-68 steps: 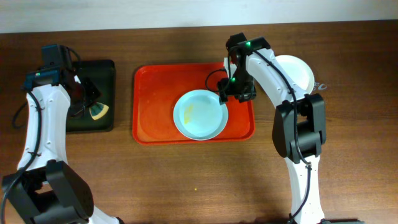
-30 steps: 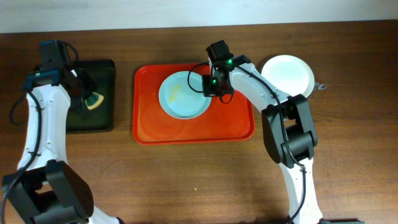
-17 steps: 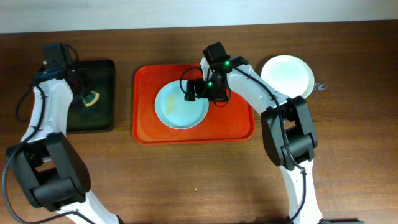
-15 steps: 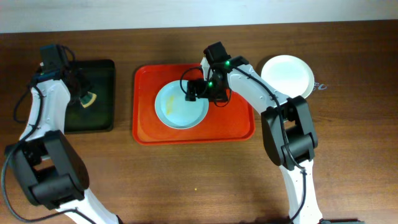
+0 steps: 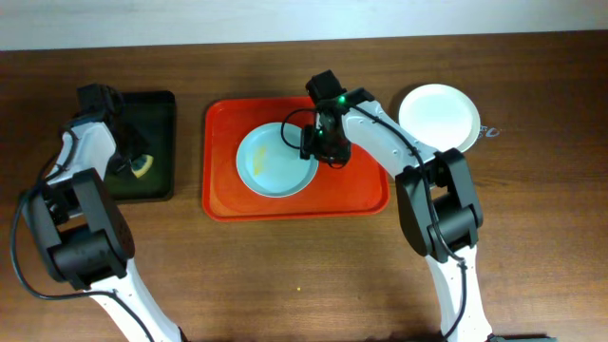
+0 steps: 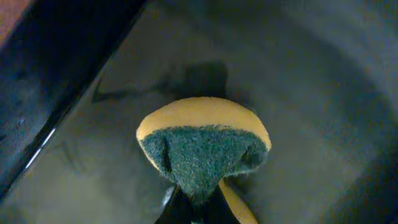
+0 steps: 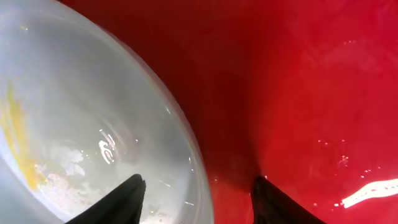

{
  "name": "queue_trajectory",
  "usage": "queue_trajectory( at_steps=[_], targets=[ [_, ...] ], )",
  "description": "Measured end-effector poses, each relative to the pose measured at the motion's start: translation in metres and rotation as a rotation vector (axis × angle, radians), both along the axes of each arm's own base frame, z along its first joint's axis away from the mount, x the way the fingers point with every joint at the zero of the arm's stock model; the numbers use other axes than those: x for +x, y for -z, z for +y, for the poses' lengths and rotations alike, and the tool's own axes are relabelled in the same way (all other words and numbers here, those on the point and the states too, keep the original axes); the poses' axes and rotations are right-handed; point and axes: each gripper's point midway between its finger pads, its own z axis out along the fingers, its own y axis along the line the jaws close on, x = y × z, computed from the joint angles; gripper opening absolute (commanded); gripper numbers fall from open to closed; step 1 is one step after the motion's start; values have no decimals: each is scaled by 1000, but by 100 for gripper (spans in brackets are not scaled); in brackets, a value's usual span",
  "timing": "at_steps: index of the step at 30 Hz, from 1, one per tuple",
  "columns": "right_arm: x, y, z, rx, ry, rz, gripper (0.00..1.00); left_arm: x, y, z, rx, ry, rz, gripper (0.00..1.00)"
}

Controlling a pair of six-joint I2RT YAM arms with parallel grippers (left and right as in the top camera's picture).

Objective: Clean dirty plates on tray and stack at the side
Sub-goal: 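Scrub the blue plate with the left-held sponge while the right gripper holds it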

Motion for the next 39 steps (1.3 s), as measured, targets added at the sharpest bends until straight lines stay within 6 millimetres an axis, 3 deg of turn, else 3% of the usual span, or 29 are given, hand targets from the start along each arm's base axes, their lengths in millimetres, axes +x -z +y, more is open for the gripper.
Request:
queue_trajectory(
  at_steps=[2, 5, 7, 8, 10, 16, 22, 25, 26, 28, 32, 34, 36, 39],
  targets=[
    [0, 1, -1, -34, 19, -10, 46, -3, -14, -6, -25, 9, -10, 0],
    [3, 3, -3, -95, 48, -43, 37, -2, -103, -25, -75, 53, -180, 0],
    [9, 2, 0, -103, 29, -84, 12, -7, -145, -45, -138, 119, -263, 0],
    [12, 3, 0, -108, -1, -106, 4, -6, -153, -59, -183, 177, -285, 0],
    [13, 3, 3, -103, -37, -120, 4, -6, -148, -80, -239, 248, -278, 0],
    [14, 1, 18, -53, -255, -176, 4, -9, -123, -199, -334, 532, -208, 0],
    [0, 1, 22, -24, -396, -154, 4, -14, -91, -257, -342, 653, -133, 0],
    [-2, 1, 23, -11, -401, -147, 6, -15, -70, -269, -349, 674, -92, 0],
    [-2, 1, 24, -8, -398, -146, 6, -15, -50, -279, -356, 690, -58, 0],
    [-2, 1, 23, -6, -377, -138, 8, -18, -34, -287, -362, 701, -21, 0],
    [-2, 3, 20, 6, -322, -113, 11, -22, -13, -291, -367, 705, 23, 0],
    [-3, 3, 19, 6, -310, -105, 11, -23, 3, -284, -329, 688, 60, 0],
    [-3, 4, 19, 7, -309, -104, 12, -23, 5, -278, -279, 683, 76, 0],
    [-3, 4, 19, 9, -309, -103, 15, -28, 2, -242, -53, 619, 167, 0]
  ],
)
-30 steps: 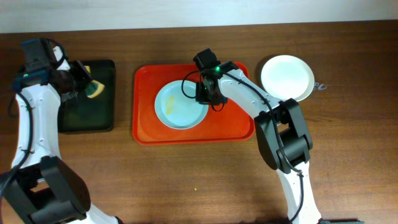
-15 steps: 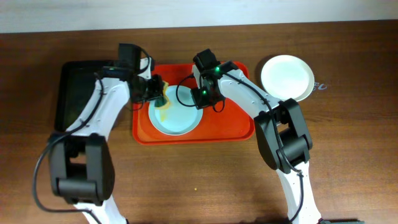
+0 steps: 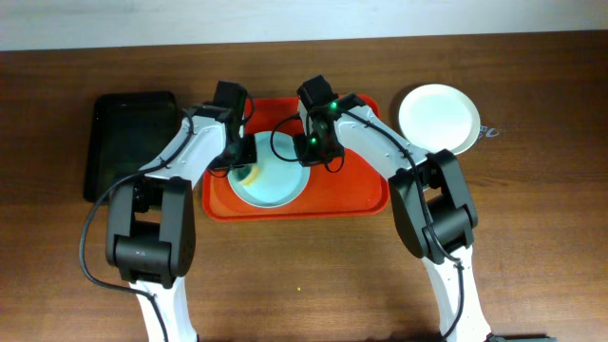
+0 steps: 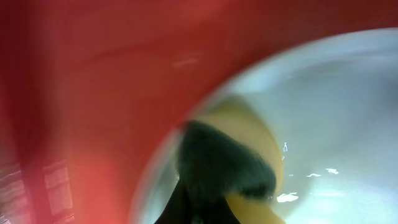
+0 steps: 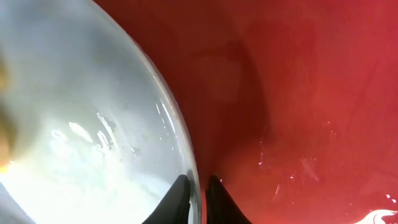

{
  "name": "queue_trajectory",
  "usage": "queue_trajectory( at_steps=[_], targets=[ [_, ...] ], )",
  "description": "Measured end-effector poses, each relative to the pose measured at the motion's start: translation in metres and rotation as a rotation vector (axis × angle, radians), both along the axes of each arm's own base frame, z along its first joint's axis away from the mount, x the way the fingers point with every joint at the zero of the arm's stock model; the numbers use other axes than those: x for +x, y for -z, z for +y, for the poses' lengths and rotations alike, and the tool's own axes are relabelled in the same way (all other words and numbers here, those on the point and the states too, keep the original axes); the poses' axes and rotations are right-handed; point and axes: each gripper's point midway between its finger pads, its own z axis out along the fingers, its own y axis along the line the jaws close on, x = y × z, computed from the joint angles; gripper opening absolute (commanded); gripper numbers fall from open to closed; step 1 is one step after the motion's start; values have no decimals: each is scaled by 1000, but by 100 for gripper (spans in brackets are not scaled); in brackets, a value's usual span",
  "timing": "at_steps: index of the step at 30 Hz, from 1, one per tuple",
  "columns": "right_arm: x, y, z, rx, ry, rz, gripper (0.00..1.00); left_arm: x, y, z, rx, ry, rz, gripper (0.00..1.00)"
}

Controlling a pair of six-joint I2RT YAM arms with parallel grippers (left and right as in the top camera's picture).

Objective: Clean dirty plates on tray and stack at the side
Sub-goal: 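Scrub the blue plate with the left-held sponge while the right gripper holds it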

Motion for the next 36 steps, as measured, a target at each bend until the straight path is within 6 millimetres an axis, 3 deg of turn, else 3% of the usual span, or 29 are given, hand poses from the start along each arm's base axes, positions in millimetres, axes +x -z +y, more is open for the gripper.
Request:
queue_trajectory(
  at_steps=[2, 5, 9, 13, 15, 19, 22, 24, 27, 29, 31, 33, 36],
  targets=[
    [0, -1, 2, 11, -3, 3, 16, -2, -8, 14, 80, -25, 12, 0],
    [-1, -1, 2, 13, -3, 4, 17, 14, -23, 11, 50, -38, -33, 0],
    [0, -1, 3, 14, -3, 1, 17, 9, -31, -41, -248, 14, 11, 0],
    [1, -1, 3, 15, -3, -1, 17, -4, -26, -65, -265, 67, 41, 0],
    [1, -1, 3, 15, -3, -2, 17, -11, -17, -61, -204, 71, 52, 0],
    [1, -1, 3, 15, -3, -2, 17, -8, 0, -32, -48, 24, 16, 0],
    [1, -1, 3, 15, -3, -4, 17, -7, 3, -28, -20, 12, -16, 0],
    [1, -1, 3, 15, -3, -4, 18, -7, 2, -20, 46, 8, -25, 0],
    [1, -1, 4, 21, -4, -3, 18, -15, -3, 20, 207, -39, 10, 0],
    [0, -1, 6, 26, -5, -1, 18, -14, -11, 27, 230, -57, 15, 0],
    [1, -1, 5, 24, -3, -1, 18, 5, -32, 33, 218, -94, -48, 0],
    [1, -1, 4, 25, -3, -1, 18, 8, -43, 16, 76, -93, -65, 0],
    [1, -1, 4, 25, -3, -1, 18, 6, -54, -25, -132, -42, -56, 0]
  ],
)
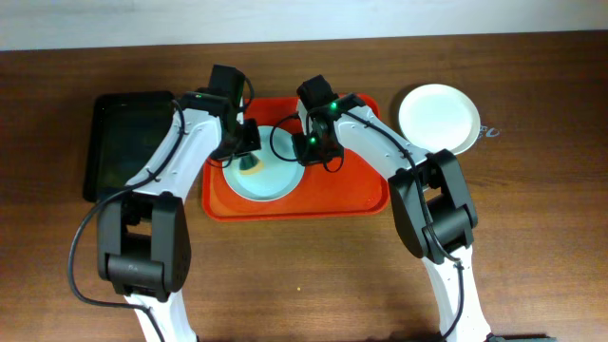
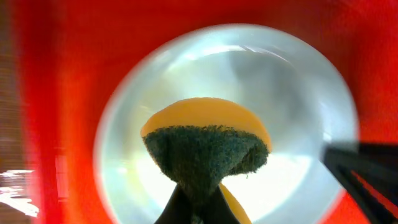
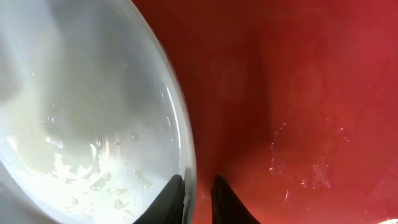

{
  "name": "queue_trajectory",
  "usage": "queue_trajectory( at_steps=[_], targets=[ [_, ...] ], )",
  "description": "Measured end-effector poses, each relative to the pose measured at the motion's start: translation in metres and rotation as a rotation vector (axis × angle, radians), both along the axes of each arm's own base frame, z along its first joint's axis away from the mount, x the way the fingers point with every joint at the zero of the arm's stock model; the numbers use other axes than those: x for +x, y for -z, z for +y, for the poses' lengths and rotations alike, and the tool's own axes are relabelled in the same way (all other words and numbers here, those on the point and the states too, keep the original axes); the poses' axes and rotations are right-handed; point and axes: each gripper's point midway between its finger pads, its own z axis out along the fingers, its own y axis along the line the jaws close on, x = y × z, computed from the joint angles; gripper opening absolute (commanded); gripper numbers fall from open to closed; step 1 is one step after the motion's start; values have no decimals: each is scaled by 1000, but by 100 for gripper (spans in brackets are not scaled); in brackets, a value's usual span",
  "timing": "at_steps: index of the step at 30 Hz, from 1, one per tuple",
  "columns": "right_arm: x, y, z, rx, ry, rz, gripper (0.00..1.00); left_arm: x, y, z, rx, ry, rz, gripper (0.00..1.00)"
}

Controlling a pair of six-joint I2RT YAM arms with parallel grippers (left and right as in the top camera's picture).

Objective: Clean dirty plates on tray and stack at the side
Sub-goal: 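Scrub the blue plate with the left-held sponge while the right gripper holds it, then return the sponge to the black tray with the left gripper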

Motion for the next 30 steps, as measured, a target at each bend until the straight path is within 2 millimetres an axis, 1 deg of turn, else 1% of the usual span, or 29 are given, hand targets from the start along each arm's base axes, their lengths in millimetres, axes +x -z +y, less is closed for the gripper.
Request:
queue_trajectory(
  at_steps=[1, 3, 4, 5, 6, 7, 8, 9, 11, 13, 16, 19, 20, 21, 22, 23, 24, 26, 28, 29, 30],
  targets=[
    [0, 0, 0, 0, 0, 0, 18, -4, 1, -12, -41, 22, 12, 0],
    [1, 0, 0, 1, 0, -4, 18, -6, 6, -22, -69, 42, 21, 0],
    [1, 0, 0, 1, 0, -4, 18, -8, 15, -26, -70, 49, 37, 0],
    [1, 0, 0, 1, 0, -3, 18, -15, 33, -24, -49, 48, 80, 0],
    [1, 0, 0, 1, 0, -3, 18, -17, 45, -20, -24, 43, 105, 0],
    [1, 0, 0, 1, 0, -3, 18, -18, 54, -15, 2, 37, 117, 0],
    [1, 0, 0, 1, 0, -3, 18, -17, 56, -8, 51, 31, 110, 0],
    [1, 0, 0, 1, 0, -3, 18, -16, 56, -4, 75, 28, 105, 0],
    [1, 0, 0, 1, 0, -2, 18, -13, 55, 16, 176, 1, 88, 0],
    [0, 0, 0, 2, 1, -1, 18, -10, 54, 43, 249, -43, 88, 0],
    [-2, -1, 8, 24, -12, 0, 18, -4, 48, 57, 245, -79, 78, 0],
    [-3, 0, 7, 21, -10, 8, 18, 5, 26, 62, 178, -113, 27, 0],
    [-2, 0, 5, 20, -6, 9, 18, 12, 10, 70, 155, -137, -19, 0],
    [-2, 0, 4, 20, -4, 10, 18, 18, -13, 81, 136, -170, -76, 0],
    [-2, 0, 4, 20, -4, 10, 18, 26, -35, 97, 121, -212, -137, 0],
    [-2, 0, 4, 20, -4, 10, 18, 28, -43, 107, 117, -236, -155, 0],
    [-2, 0, 4, 20, -4, 9, 19, 30, -47, 121, 113, -267, -167, 0],
    [-1, 0, 4, 21, -4, 8, 19, 26, -47, 171, 123, -375, -161, 0],
    [-1, 0, 4, 21, -4, 8, 19, 22, -48, 203, 134, -447, -168, 0],
    [-1, 0, 4, 21, -4, 8, 19, 22, -49, 215, 144, -473, -175, 0],
    [-1, 0, 4, 21, -4, 8, 19, 26, -51, 226, 155, -496, -201, 0]
  ],
)
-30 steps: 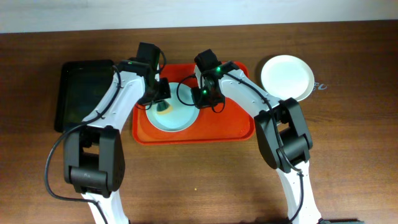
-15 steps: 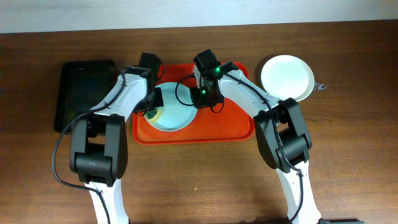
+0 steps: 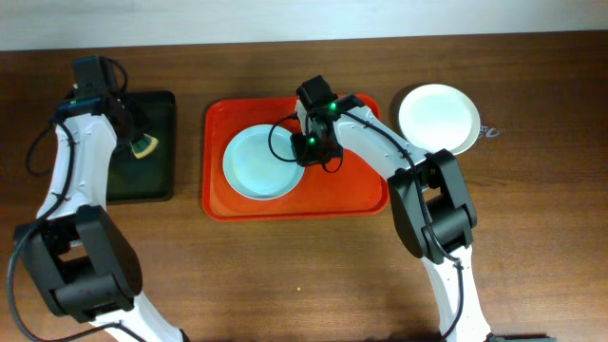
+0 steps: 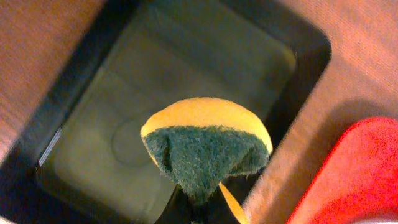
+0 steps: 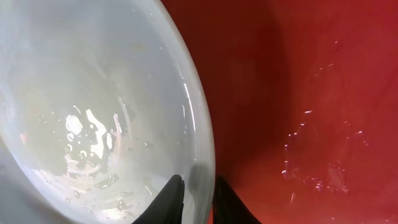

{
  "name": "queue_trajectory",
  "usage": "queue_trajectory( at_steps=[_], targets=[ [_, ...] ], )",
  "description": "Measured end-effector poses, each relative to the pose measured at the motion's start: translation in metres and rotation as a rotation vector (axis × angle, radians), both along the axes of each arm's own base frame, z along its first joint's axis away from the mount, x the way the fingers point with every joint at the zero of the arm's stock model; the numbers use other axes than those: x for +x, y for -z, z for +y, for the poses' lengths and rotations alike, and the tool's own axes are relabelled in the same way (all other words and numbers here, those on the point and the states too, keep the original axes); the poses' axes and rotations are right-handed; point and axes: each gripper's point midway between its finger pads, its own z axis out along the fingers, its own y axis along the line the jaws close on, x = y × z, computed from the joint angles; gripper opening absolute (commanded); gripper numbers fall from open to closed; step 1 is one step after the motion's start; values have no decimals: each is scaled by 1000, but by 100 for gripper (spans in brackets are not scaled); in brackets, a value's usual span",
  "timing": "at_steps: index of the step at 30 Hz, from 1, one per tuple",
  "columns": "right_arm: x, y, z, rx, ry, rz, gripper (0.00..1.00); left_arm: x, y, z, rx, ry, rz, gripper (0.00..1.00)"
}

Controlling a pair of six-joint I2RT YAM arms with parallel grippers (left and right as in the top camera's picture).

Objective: Clean dirty plates on tray and stack at the side
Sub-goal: 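Return the sponge to the black tray with the left gripper, then lift the blue plate with the right gripper and stack it on the right pile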

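Note:
A pale blue plate (image 3: pixel 258 162) lies wet on the red tray (image 3: pixel 361 195); its rim (image 5: pixel 202 134) passes between my right fingers. My right gripper (image 3: pixel 309 144) is shut on that rim at the plate's right edge, seen close in the right wrist view (image 5: pixel 198 202). My left gripper (image 3: pixel 136 142) is shut on a yellow and green sponge (image 4: pixel 205 146) and hangs over the right part of the black bin (image 4: pixel 124 106). A clean white plate (image 3: pixel 438 118) rests on the table to the right of the tray.
The black bin (image 3: pixel 142 180) stands at the left of the wooden table (image 3: pixel 304 275), with a strip of bare wood between it and the tray. The tray's raised red edge (image 4: pixel 348 168) shows at the lower right of the left wrist view.
My left gripper has gone with the sponge from over the blue plate on the tray to over the black bin. The right gripper still grips the plate's rim; the plate looks wet and free of yellow.
First the left gripper held the sponge in the bin while the right stood open at the stained plate's rim. Then the right was shut on the rim and the sponge was on the plate, twice. Now the sponge is back over the bin.

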Motion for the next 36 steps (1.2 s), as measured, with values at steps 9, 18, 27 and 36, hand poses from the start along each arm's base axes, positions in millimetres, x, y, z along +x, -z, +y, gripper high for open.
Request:
queue_trajectory(
  at_steps=[9, 18, 27, 36],
  targets=[
    [0, 0, 0, -1, 0, 2, 19, 10, 52, 21, 53, -42, 62, 8],
    [-1, 0, -1, -4, 1, 7, 15, 3, 89, 24, 58, -61, 152, 30],
    [5, -38, -21, -171, -36, -2, 4, -17, -71, 22, 104, -78, -25, 99],
    [38, -242, -22, -957, -24, -783, 4, -18, -68, 22, 102, -78, -14, 99]
  ],
)
